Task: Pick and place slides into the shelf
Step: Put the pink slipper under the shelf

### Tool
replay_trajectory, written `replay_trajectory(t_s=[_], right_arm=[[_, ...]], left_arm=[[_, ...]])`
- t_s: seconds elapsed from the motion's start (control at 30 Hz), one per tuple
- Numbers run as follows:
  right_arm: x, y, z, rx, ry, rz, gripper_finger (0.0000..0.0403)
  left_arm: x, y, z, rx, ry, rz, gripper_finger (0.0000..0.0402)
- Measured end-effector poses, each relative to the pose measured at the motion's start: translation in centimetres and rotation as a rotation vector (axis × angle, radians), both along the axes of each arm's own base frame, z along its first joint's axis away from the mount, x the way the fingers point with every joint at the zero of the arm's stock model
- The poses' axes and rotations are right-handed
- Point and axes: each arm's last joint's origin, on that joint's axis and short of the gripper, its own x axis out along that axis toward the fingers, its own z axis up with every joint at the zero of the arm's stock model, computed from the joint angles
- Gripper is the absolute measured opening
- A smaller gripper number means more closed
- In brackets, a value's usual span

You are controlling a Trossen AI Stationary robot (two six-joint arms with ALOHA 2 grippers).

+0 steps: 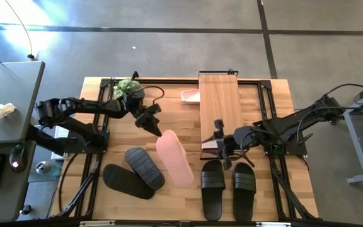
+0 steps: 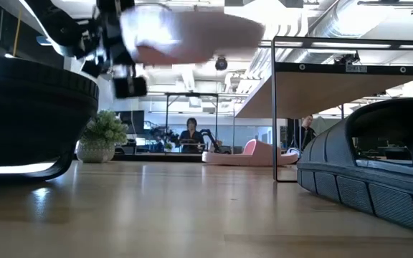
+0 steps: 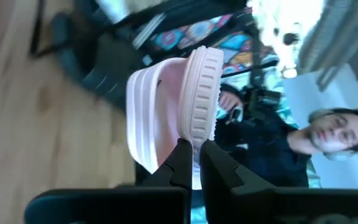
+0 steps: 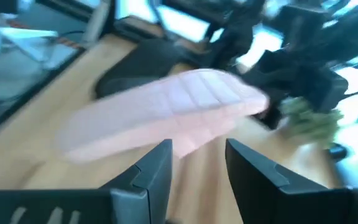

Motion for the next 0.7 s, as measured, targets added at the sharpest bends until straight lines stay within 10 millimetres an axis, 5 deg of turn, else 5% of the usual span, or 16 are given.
replay_trajectory(t_s=[0.13,0.23,0.43,0.7], right_arm=[[0.1,-0.2,0.2,0.028,-0.022,-0.080,0.0138],[-0.3,-0.3,0.5,0.296,-0.010,-0.148,0.0138],[-1.1,-1.4,2.1,0.936,0.241,0.036,0.0138],[0.6,-1.7,0.3,1.106,0.391,-0.059,0.0138]], left_arm=[[-0.1,0.0,1.7,0.025,-0.094,0.030,0.0001],[-0.3,-0.1,2.7,0.040,-0.144,0.056,0.0001],[-0.6,-0.2,3.8,0.066,-0.211,0.082,0.0001],[-0.6,-0.2,4.3,0.094,-0.257,0.114,0.0000]])
